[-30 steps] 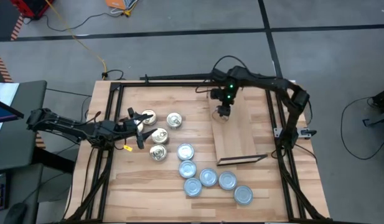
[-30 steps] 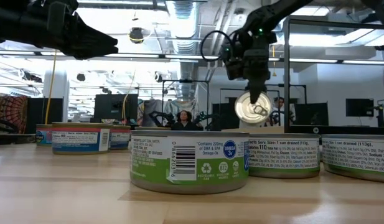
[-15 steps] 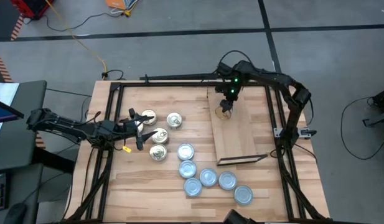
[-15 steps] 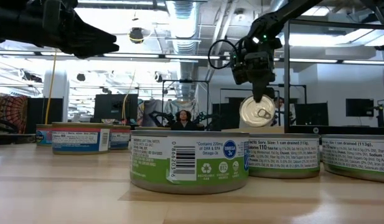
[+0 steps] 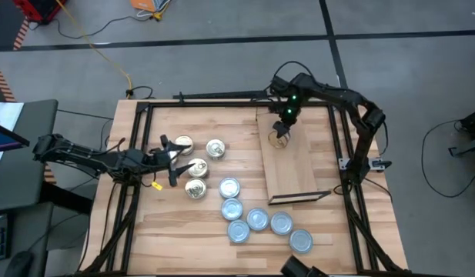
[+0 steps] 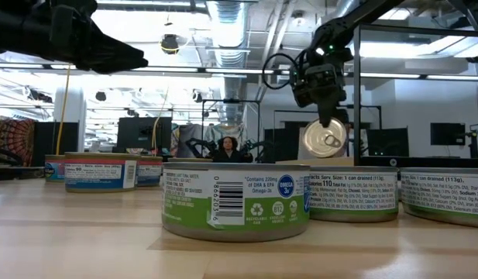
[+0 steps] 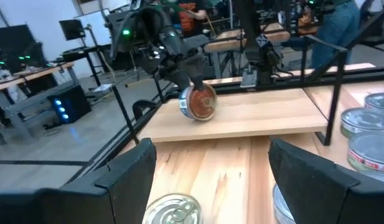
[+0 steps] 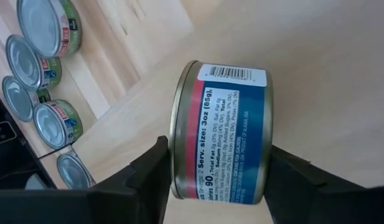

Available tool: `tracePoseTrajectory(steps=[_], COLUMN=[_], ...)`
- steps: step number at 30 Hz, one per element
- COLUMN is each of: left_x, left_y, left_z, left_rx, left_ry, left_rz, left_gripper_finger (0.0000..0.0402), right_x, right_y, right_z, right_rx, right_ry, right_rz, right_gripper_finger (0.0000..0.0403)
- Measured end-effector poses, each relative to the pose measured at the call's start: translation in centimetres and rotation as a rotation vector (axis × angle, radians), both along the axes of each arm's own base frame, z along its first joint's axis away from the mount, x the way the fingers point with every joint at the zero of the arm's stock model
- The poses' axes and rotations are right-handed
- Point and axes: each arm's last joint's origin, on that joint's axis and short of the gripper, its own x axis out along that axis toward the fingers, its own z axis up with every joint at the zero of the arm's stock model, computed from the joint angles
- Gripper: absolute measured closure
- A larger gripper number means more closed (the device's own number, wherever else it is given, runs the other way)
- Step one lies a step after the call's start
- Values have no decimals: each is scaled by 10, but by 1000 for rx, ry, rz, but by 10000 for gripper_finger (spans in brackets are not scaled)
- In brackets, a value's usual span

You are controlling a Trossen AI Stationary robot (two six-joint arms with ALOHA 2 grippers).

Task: Stack canned seafood by type on shelf
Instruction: Put the blue-pink tuna can on the shelf

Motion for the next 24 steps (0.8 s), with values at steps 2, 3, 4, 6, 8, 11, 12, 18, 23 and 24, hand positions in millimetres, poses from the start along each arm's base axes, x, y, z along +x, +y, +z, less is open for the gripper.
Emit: tracePoseTrajectory(steps=[2, 3, 4, 6, 8, 11, 12, 18, 23, 24], left_x=[0, 0, 0, 0, 0, 0, 0, 0, 0, 0], left_y=[-1, -1, -1, -1, -1, -1, -1, -1, -1, -1], left_z=[-1, -1, -1, -1, -1, -1, -1, -1, -1, -1], left_rx=[-2, -2, -1, 2, 7, 10, 11, 25, 25, 25], left_ry=[9, 10, 11, 10, 11, 12, 12, 14, 15, 15], left_rz=[-22, -31, -32, -31, -31, -31, -31, -31, -31, -31], left_gripper_finger=[101, 101, 101, 101, 101, 101, 101, 101, 101, 101], right_x=[-3, -4, -5, -7, -8, -11, -12, -14, -9, -9], right_y=[-3, -4, -5, -7, -7, -7, -7, -7, 0, 2], right_z=[0, 0, 0, 0, 0, 0, 0, -1, -2, -1], right_rx=[6, 10, 13, 15, 16, 31, 37, -29, -53, -45], right_ry=[8, 12, 15, 18, 20, 35, 41, 127, 159, 162], right_rz=[-27, -37, -41, -49, -56, -56, -53, -66, -16, -4], right_gripper_finger=[151, 146, 142, 136, 133, 132, 132, 139, 157, 164])
